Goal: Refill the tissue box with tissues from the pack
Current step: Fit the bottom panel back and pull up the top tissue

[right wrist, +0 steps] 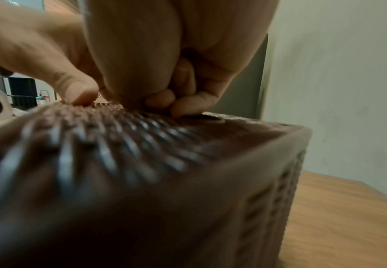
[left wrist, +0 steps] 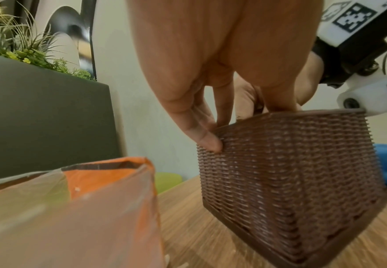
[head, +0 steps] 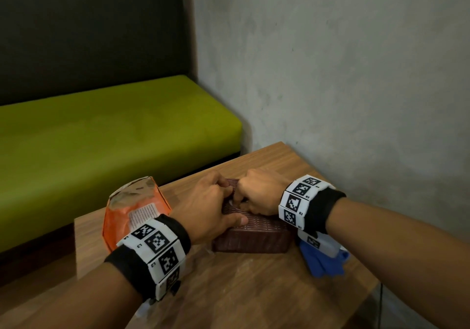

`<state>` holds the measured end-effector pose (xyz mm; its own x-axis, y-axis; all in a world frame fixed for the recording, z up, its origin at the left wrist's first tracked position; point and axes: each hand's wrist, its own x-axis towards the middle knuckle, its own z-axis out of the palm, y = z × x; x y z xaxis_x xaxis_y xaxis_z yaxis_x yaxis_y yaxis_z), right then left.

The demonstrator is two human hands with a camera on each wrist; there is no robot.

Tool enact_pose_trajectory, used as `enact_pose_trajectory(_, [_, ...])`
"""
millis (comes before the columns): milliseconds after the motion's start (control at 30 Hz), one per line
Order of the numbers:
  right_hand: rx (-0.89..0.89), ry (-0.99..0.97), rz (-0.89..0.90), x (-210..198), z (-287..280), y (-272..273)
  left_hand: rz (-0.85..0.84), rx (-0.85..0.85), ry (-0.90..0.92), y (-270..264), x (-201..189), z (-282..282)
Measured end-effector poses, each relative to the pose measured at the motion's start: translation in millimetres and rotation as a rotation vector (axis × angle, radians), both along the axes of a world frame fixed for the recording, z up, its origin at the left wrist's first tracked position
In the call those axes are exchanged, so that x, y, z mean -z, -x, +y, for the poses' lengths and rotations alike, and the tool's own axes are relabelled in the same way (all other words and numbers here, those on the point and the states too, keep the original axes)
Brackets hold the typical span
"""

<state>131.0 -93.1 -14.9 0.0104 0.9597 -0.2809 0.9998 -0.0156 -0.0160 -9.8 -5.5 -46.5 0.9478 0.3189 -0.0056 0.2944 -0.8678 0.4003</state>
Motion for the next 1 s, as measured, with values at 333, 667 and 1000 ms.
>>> enact_pose_trajectory(333, [-0.130, -0.135, 0.022, 2.6, -8.4, -9.1, 0.021, 0.024, -0.008, -2.9, -4.0, -0.8])
enact_pose_trajectory(667, [0.083, -0.214, -0.003, -35.1, -11.5, -4.0, 0.036, -0.001, -0.020, -4.7, -0.8, -0.8])
enact_pose_trajectory(1000, [0.135, -0.200, -0.005, -33.9, -21.6, -6.2, 0.040, -0.022, 0.007, -1.1, -2.7, -2.7])
